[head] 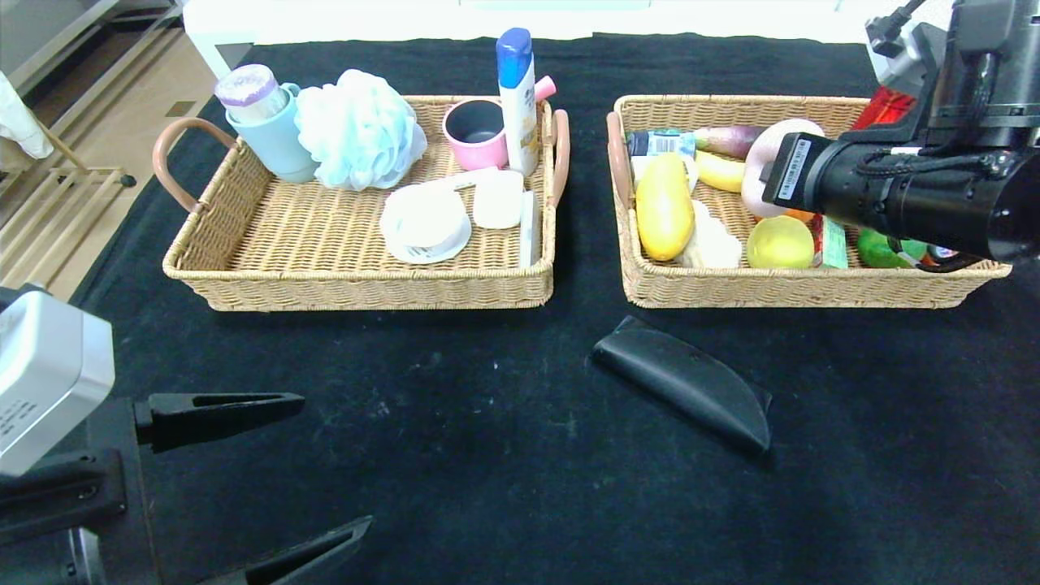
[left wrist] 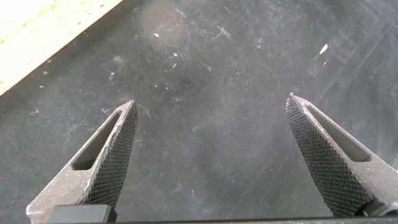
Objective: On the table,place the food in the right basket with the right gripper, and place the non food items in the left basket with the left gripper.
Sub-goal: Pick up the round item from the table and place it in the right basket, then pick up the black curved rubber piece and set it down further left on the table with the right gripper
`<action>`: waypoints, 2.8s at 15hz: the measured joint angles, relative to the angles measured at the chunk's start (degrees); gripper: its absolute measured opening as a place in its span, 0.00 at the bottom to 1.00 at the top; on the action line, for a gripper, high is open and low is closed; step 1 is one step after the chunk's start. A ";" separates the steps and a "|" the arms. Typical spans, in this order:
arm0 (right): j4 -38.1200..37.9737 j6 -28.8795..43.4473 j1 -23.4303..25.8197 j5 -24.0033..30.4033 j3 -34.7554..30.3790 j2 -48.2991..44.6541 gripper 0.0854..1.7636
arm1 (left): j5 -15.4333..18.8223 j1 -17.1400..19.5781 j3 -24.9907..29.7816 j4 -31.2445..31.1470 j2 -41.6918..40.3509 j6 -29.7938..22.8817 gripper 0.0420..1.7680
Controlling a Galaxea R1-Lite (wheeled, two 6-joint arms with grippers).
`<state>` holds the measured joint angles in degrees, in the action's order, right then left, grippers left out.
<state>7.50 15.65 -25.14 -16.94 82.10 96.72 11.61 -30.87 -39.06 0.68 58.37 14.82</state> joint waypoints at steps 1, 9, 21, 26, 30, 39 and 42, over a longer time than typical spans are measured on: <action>0.21 0.00 0.00 0.02 0.04 0.28 0.04 | 0.00 0.02 0.01 0.00 0.00 0.02 0.97; 0.13 -0.46 0.80 0.27 0.17 1.51 0.42 | 0.02 0.02 0.04 -0.02 0.00 0.02 0.97; -0.76 -4.33 0.37 0.59 -1.57 0.02 0.85 | 0.00 -0.80 0.43 0.05 0.06 0.17 0.97; -8.13 -11.64 0.11 7.50 -5.32 -5.24 0.90 | 0.07 -0.85 0.48 0.02 0.06 0.20 0.97; -16.88 -22.85 -0.18 14.10 -8.75 -10.53 0.93 | 0.00 -0.88 0.34 0.00 0.00 0.13 0.97; -26.98 -37.50 -7.85 11.24 -9.42 -11.00 0.96 | -0.11 -0.88 -0.55 -0.44 -2.34 0.06 0.97; -27.89 -38.00 -10.97 4.19 -8.98 -7.45 0.96 | -0.32 -0.85 -0.93 -0.46 -3.02 0.05 0.97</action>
<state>-20.39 -22.35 -36.11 -12.75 73.12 89.27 11.29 -31.72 -39.99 0.22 55.35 14.87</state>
